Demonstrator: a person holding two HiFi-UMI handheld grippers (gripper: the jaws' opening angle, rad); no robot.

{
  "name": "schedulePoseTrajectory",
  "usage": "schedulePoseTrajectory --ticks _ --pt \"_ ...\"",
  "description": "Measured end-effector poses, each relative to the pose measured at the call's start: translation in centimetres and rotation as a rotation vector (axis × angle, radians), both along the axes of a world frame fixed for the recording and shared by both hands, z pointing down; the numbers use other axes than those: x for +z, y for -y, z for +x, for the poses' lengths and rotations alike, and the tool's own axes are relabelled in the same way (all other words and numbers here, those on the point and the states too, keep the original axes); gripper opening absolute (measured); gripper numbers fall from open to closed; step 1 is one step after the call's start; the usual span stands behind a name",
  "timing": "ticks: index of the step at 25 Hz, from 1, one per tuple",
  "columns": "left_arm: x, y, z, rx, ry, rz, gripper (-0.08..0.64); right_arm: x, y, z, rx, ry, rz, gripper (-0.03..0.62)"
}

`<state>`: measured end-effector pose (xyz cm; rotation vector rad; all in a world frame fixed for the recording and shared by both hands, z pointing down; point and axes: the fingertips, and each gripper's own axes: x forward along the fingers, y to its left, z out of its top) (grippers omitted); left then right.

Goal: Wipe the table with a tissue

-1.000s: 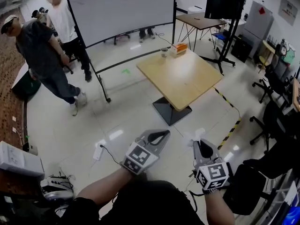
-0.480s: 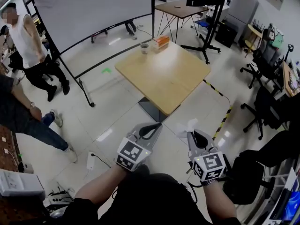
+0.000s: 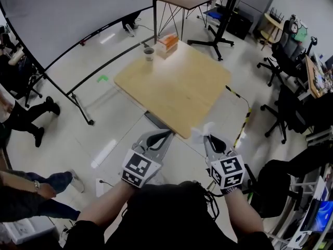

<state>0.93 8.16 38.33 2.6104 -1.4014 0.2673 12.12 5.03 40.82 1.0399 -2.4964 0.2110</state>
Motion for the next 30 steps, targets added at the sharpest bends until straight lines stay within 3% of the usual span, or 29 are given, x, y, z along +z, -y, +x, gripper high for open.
schedulePoseTrajectory --ticks 10,18,30 --pt "4.2 7.3 -2.2 -0.010 0.008 -0.086 0.017 6.9 9.2 -3.0 -0.032 -0.069 -0.110 0.000" --pt "7.7 14.3 -1.8 -0.043 0.044 -0.164 0.017 12.2 16.8 -3.3 -0.093 -0.110 -0.168 0.000" --pt "11.1 20.6 -1.3 -0.112 0.082 -0.249 0.017 17.8 21.7 -4.4 -0.202 -0.158 -0.243 0.000"
